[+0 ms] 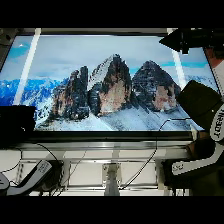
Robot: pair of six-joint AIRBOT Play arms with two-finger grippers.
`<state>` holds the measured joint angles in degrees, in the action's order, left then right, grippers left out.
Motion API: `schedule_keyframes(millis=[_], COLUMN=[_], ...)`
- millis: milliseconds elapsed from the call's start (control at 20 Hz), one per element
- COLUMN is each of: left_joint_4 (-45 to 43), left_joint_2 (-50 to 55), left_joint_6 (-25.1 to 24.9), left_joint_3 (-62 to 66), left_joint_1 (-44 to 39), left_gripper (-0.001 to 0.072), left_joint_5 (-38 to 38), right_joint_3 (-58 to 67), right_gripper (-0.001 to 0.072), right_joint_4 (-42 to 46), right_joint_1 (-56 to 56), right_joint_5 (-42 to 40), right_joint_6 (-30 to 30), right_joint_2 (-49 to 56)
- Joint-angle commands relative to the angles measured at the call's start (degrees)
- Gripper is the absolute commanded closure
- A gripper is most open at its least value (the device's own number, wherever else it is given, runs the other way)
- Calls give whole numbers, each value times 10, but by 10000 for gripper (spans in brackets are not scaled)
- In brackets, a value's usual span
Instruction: Fold the clothes and pants, and hang the long-sleeved shirts on hangers.
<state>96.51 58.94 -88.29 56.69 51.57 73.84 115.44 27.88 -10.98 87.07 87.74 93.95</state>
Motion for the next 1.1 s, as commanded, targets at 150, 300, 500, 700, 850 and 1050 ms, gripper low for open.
schedule_keyframes(millis=[150,300,500,700,850,1050], left_joint_4=[-2,30,216,214,214,214], left_joint_2=[0,-12,-5,15,32,68], left_joint_6=[-35,-53,-95,-89,-86,-86], left_joint_3=[-7,-38,-68,-76,-76,-76], left_joint_1=[8,60,143,135,134,134], left_gripper=[687,687,684,126,128,128], left_joint_5=[6,6,10,1,-17,-23], right_joint_3=[0,0,0,0,0,0], right_gripper=[696,696,696,696,696,696], right_joint_4=[0,0,0,0,0,0], right_joint_1=[1,1,1,1,1,1], right_joint_5=[-1,-1,-1,-1,-1,-1], right_joint_6=[0,0,0,0,0,0], right_joint_2=[0,0,0,0,0,0])
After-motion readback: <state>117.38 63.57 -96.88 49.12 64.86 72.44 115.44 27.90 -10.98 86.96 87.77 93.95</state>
